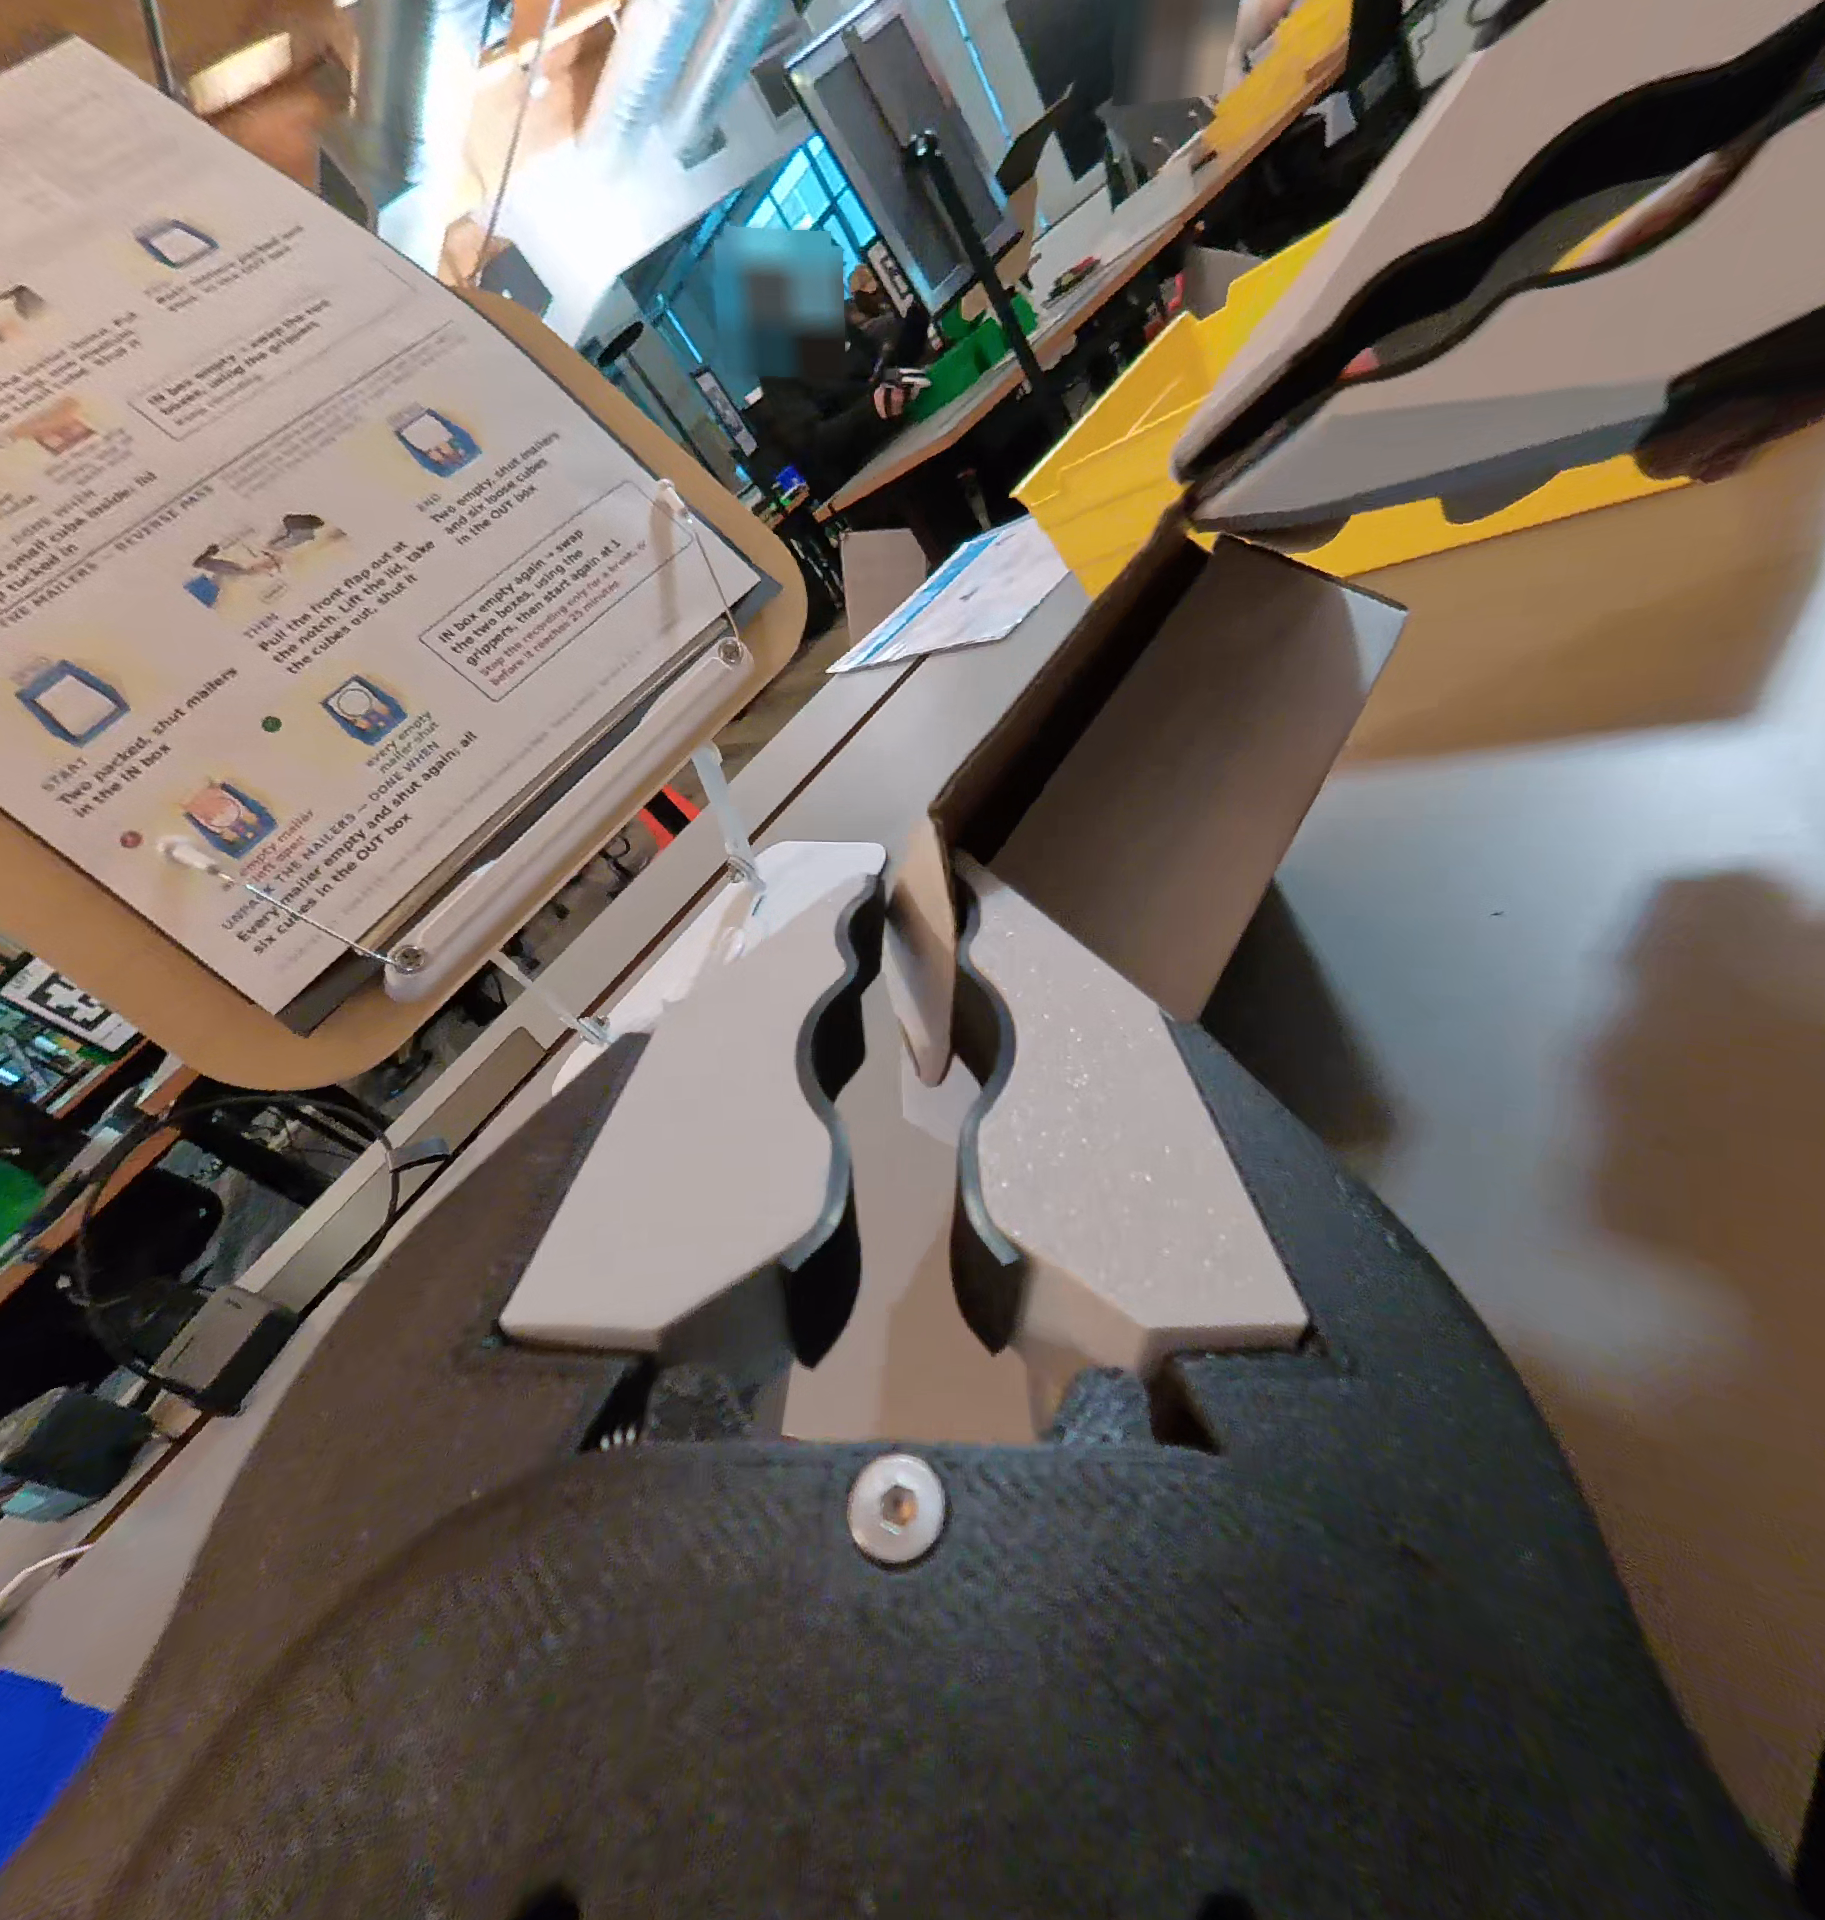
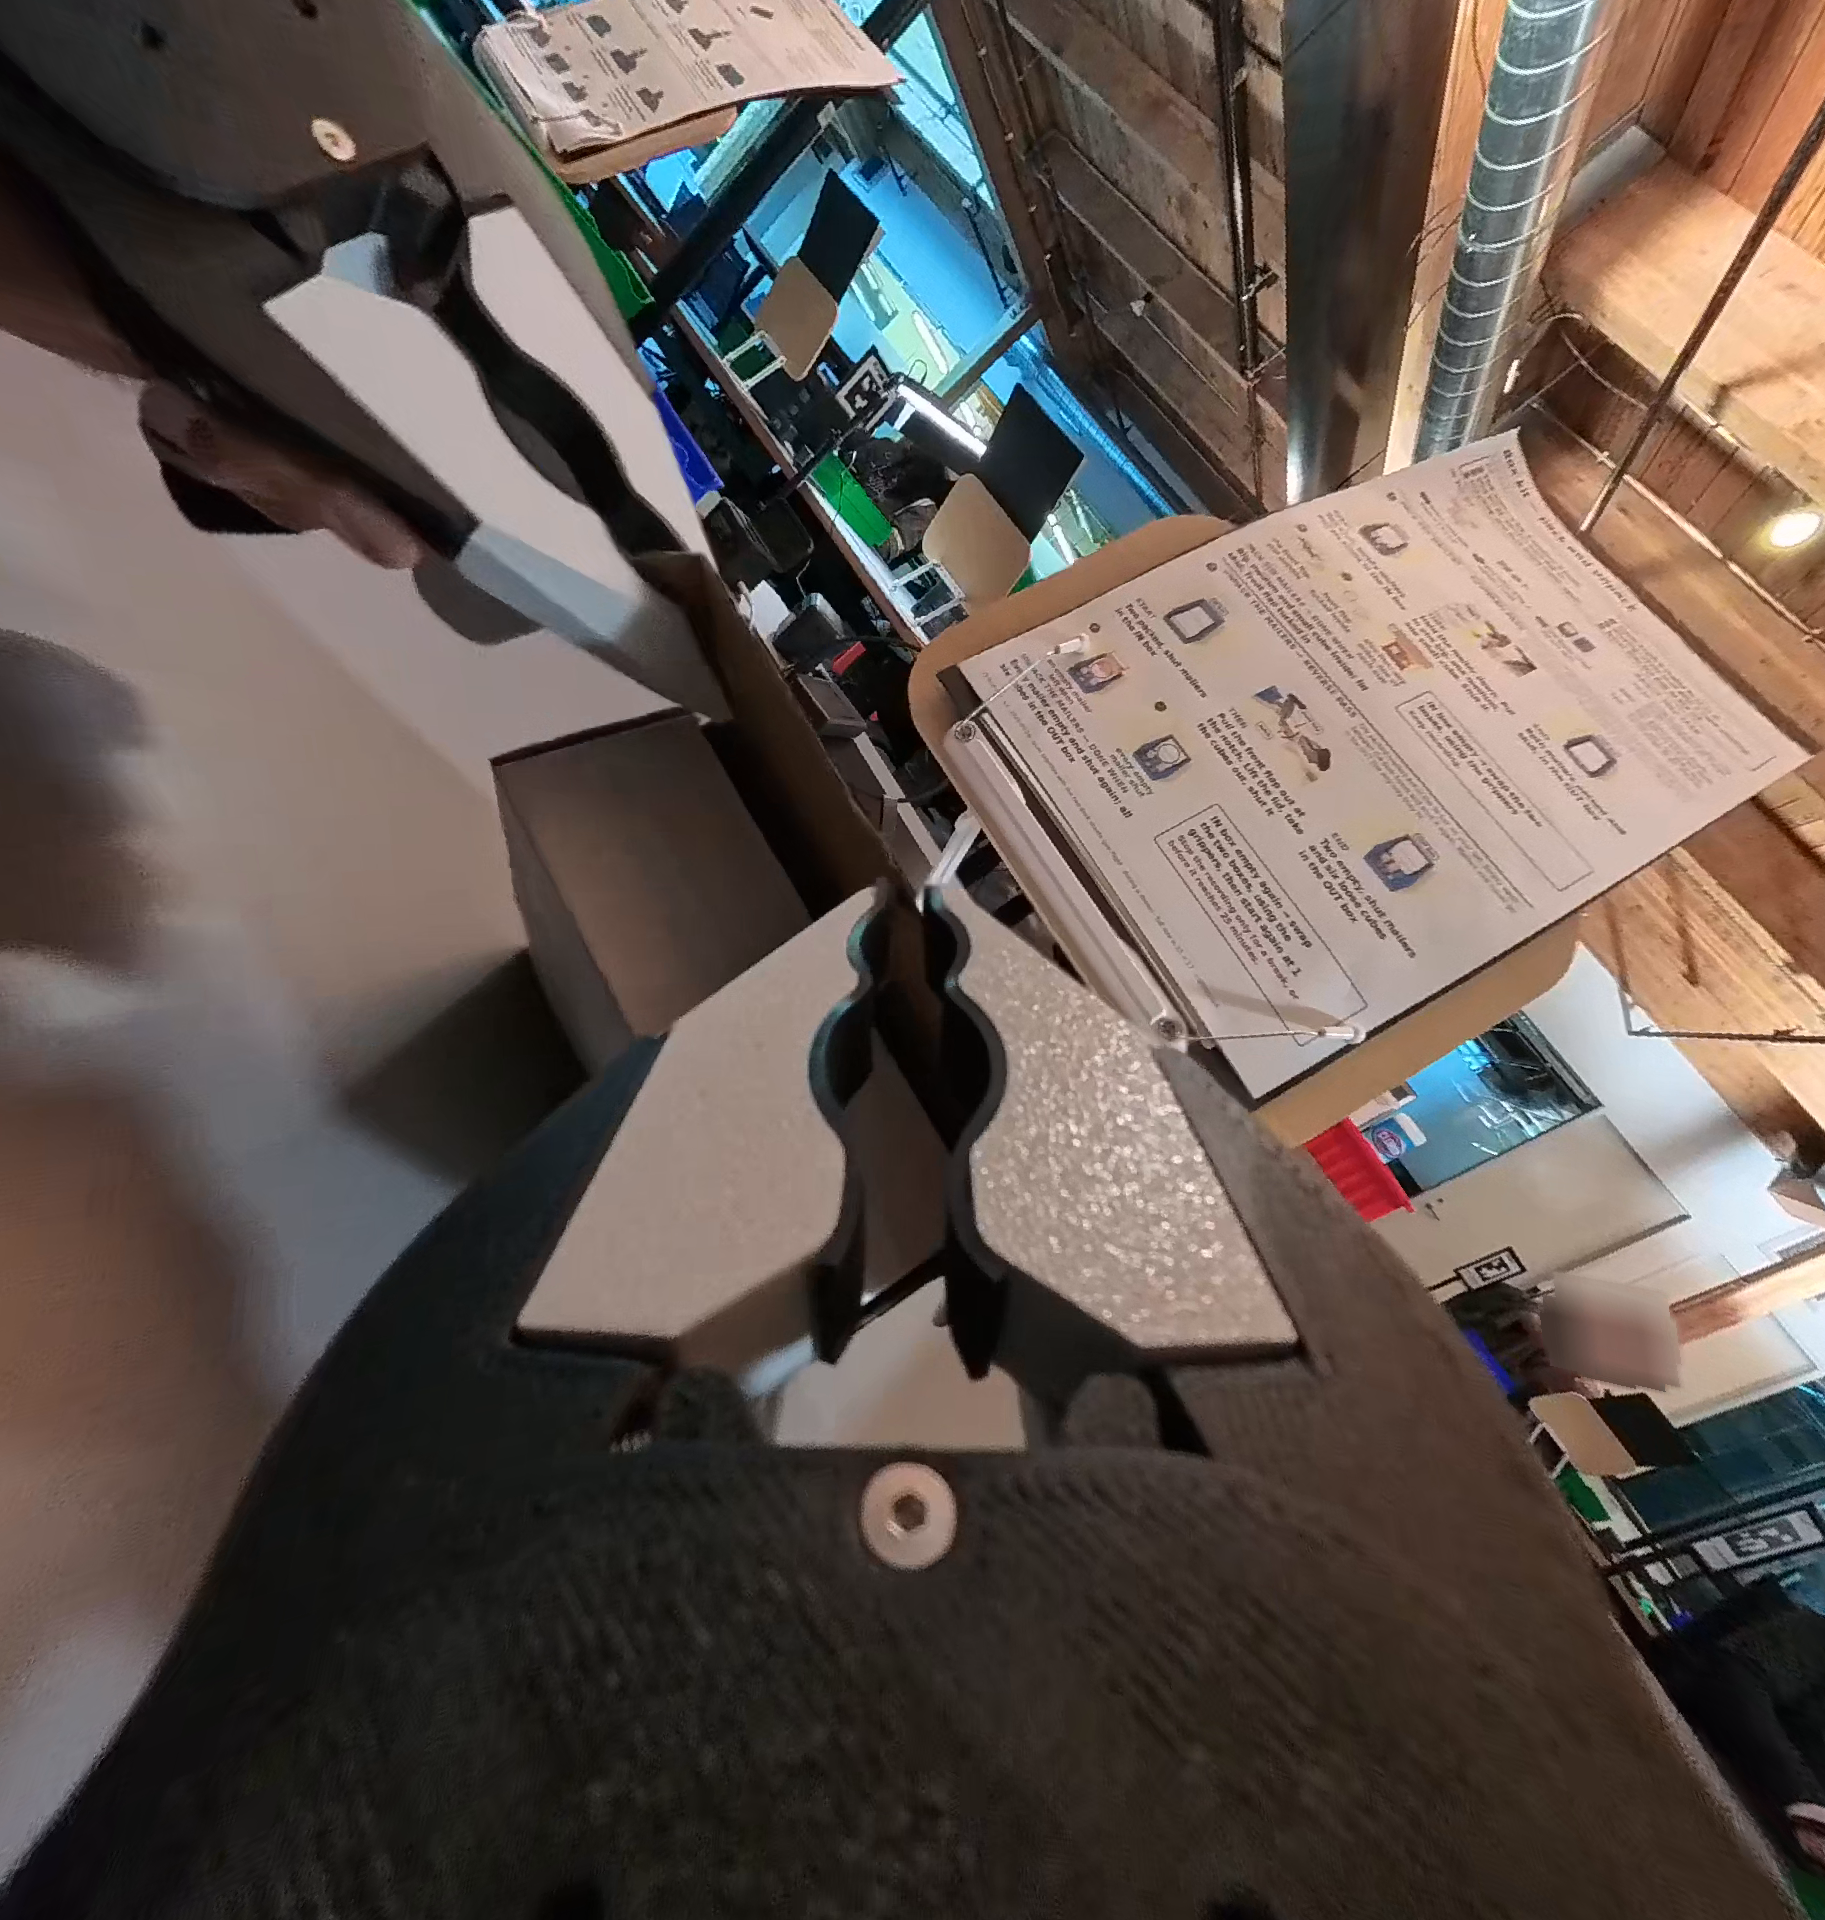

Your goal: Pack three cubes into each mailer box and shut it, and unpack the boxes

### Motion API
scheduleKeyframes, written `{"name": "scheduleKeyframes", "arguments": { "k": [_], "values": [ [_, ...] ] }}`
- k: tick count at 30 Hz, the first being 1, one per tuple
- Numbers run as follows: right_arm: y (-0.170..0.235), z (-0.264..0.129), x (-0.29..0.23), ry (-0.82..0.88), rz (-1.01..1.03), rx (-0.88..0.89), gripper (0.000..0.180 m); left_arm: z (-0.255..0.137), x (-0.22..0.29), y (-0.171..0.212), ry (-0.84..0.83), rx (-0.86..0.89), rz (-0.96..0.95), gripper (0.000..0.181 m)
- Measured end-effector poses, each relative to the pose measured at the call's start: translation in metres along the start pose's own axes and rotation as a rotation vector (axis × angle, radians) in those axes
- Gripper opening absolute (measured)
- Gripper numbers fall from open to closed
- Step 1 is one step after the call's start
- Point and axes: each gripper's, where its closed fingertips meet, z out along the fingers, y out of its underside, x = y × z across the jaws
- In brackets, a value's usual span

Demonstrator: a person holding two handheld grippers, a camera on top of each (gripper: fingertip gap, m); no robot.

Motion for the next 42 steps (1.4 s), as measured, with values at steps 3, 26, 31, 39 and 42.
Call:
{"name": "scheduleKeyframes", "arguments": {
  "k": [3,26,31,39,42],
  "values": [
    [-0.005,-0.003,-0.009,-0.04,0.021,-0.01,0.01,0.0,-0.001,0.001,0.009,-0.022,-0.04,0.01],
    [0.067,0.013,-0.048,-0.149,0.596,-0.4,0.034,0.009,-0.01,-0.01,-0.058,-0.09,-0.201,0.01],
    [0.077,0.003,-0.06,-0.201,0.506,-0.46,0.029,0.016,-0.038,-0.01,-0.074,-0.116,-0.292,0.012],
    [0.086,0.001,-0.071,-0.246,0.407,-0.483,0.02,0.067,-0.101,0.003,-0.09,-0.151,-0.513,0.006],
    [0.086,0.0,-0.072,-0.271,0.377,-0.469,0.018,0.087,-0.118,0.022,-0.112,-0.215,-0.515,0.014]
  ]
}}
